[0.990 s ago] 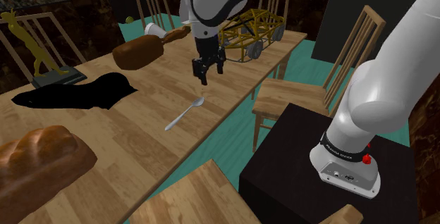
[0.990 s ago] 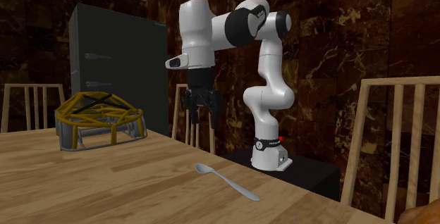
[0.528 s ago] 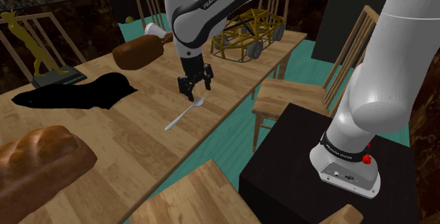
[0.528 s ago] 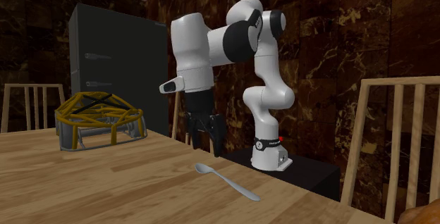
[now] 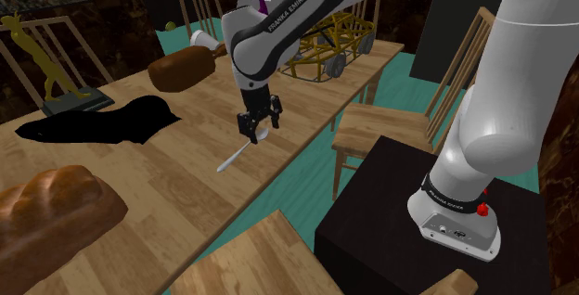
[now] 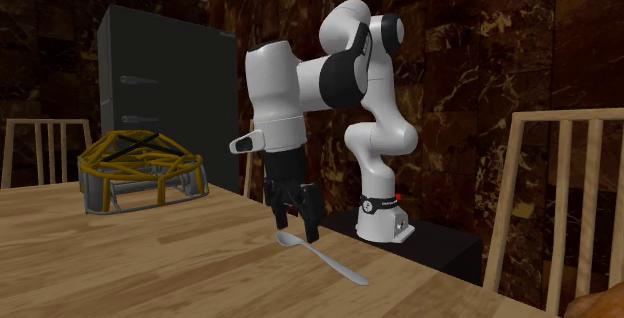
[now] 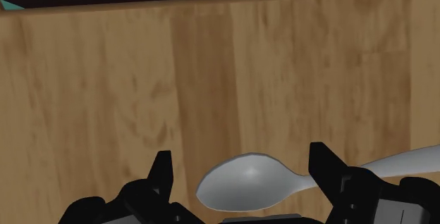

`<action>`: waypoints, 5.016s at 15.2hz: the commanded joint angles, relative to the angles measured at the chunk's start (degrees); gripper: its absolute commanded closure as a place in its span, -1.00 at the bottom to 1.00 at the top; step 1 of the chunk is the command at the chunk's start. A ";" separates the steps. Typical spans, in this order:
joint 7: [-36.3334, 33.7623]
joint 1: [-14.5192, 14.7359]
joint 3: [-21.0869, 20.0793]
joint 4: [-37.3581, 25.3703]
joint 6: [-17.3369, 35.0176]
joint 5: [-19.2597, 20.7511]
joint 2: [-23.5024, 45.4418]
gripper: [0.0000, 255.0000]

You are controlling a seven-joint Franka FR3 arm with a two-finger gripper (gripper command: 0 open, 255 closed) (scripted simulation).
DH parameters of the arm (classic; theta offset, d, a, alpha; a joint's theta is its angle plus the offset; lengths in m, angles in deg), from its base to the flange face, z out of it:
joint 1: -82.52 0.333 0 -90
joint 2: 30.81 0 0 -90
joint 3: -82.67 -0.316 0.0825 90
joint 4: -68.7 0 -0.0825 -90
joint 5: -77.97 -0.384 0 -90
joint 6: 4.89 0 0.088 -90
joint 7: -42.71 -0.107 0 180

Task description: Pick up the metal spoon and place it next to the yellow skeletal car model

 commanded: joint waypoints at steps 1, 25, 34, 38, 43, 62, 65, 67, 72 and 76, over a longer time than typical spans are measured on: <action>-0.04 0.03 -0.02 0.08 0.19 0.01 0.09 -1.00; -0.13 -0.14 0.01 -3.32 -7.13 -0.40 -3.87 1.00; -0.33 -0.26 0.09 -7.42 -13.80 -0.60 -6.46 1.00; -0.45 -0.30 0.14 -9.57 -16.79 -0.65 -7.31 1.00; -0.64 -0.35 0.20 -12.54 -20.54 -0.68 -8.10 1.00; -1.66 -0.47 0.34 -27.01 -35.13 -0.56 -8.26 1.00; -1.87 -0.47 0.34 -29.84 -37.53 -0.51 -7.84 1.00; -1.98 -0.47 0.33 -31.17 -38.63 -0.48 -7.61 1.00; 4.27 -3.61 3.48 -35.18 -39.94 0.79 -4.42 1.00; 9.08 -6.16 5.75 -39.88 -41.31 1.66 -0.79 1.00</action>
